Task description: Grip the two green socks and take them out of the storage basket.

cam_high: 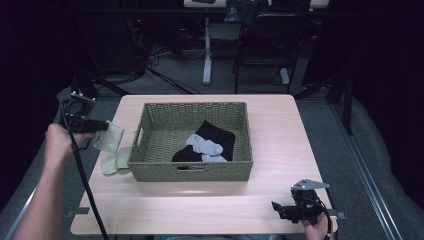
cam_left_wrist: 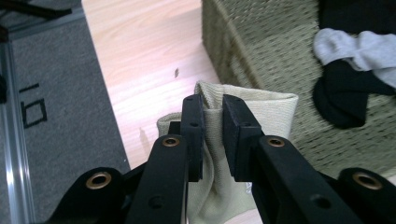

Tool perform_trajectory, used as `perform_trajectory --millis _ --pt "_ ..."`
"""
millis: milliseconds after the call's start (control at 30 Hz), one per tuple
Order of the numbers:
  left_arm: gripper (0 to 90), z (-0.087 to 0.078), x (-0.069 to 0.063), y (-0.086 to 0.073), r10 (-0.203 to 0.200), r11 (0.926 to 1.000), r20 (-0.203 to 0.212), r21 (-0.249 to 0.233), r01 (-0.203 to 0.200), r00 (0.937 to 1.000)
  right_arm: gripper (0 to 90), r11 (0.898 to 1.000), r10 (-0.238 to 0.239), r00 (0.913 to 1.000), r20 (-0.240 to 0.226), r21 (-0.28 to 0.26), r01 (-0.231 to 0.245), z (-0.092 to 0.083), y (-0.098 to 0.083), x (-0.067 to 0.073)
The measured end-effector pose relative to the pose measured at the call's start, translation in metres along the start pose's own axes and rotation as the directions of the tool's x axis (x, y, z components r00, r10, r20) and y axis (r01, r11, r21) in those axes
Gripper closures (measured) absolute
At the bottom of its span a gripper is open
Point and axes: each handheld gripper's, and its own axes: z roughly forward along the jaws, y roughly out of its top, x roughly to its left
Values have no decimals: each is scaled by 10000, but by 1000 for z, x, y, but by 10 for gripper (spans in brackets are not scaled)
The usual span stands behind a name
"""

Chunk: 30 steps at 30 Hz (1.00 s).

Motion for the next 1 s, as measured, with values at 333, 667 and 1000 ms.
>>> perform_trajectory --millis 333,667,1000 --pt "791 28 16 -32 -816 9964 -211 198 820 9964 144 10000 -4 10000 -4 16 4 0 0 0" --pt "788 64 15 -51 -1145 9921 -25 520 1145 9934 144 9999 -71 10000 26 153 71 0 0 0" --pt "771 103 7 -60 -1327 9880 208 819 1306 9909 144 9998 -82 9999 60 166 81 0 0 0"
